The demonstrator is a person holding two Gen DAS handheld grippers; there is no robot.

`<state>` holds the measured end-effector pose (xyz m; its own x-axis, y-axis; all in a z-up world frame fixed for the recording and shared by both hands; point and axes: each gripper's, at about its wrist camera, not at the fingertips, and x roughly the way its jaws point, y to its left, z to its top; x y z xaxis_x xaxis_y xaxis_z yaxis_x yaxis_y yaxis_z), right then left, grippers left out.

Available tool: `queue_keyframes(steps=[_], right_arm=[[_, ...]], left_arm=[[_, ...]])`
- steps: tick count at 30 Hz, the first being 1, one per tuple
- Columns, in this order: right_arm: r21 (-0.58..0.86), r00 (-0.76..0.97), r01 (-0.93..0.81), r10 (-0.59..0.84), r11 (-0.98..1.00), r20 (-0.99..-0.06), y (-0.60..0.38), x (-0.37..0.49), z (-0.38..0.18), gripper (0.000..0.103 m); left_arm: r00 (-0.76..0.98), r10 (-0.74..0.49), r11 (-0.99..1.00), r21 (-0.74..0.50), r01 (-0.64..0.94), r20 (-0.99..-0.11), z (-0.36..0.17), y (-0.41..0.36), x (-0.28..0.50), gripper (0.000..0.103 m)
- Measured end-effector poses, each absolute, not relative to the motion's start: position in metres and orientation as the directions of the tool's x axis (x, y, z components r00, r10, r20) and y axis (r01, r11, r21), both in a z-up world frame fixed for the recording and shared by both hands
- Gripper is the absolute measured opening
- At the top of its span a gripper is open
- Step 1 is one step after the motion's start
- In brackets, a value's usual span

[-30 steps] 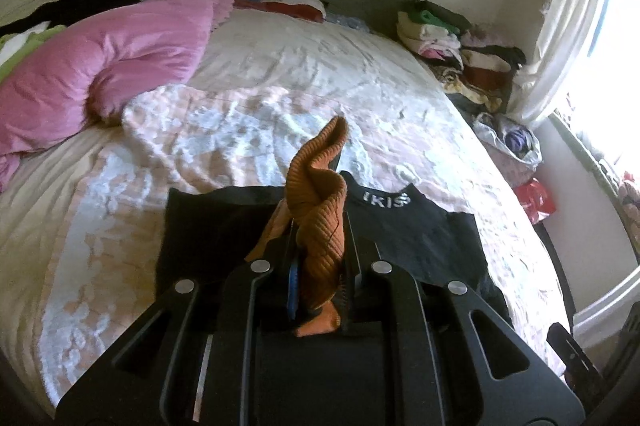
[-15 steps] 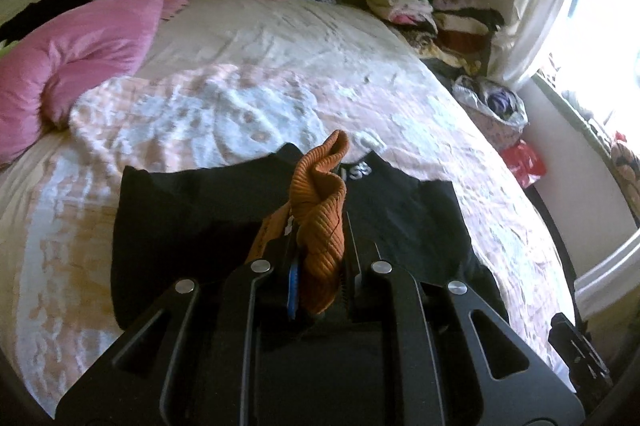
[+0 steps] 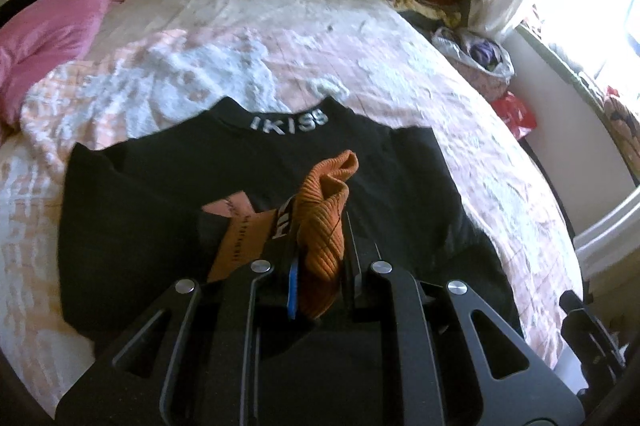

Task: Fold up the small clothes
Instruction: 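Lay the orange cuff onto the shirt body and open the left tool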

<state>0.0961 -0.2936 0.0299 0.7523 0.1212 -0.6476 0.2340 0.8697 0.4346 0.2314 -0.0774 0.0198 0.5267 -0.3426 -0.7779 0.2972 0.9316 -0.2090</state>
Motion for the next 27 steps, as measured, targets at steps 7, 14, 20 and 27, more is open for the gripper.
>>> queue_keyframes(steps=[7, 14, 20, 27], right_arm=[[0.433, 0.739, 0.269, 0.104, 0.860, -0.666, -0.300, 0.099, 0.021, 0.099], [0.420, 0.718, 0.280, 0.102, 0.863, -0.688, -0.296, 0.109, 0.013, 0.099], [0.406, 0.690, 0.238, 0.141, 0.882, -0.710, -0.278, 0.126, 0.002, 0.099], [0.367, 0.640, 0.133, 0.203, 0.921, -0.741, -0.240, 0.158, -0.011, 0.098]], left_arm=[[0.447, -0.397, 0.904, -0.257, 0.341, -0.802, -0.002, -0.091, 0.232, 0.012], [0.409, -0.428, 0.883, -0.276, 0.379, -0.806, -0.002, -0.090, 0.229, 0.035], [0.471, -0.373, 0.910, -0.218, 0.351, -0.799, 0.014, -0.070, 0.230, 0.054], [0.607, -0.214, 0.967, -0.079, 0.242, -0.765, 0.033, -0.029, 0.232, 0.091]])
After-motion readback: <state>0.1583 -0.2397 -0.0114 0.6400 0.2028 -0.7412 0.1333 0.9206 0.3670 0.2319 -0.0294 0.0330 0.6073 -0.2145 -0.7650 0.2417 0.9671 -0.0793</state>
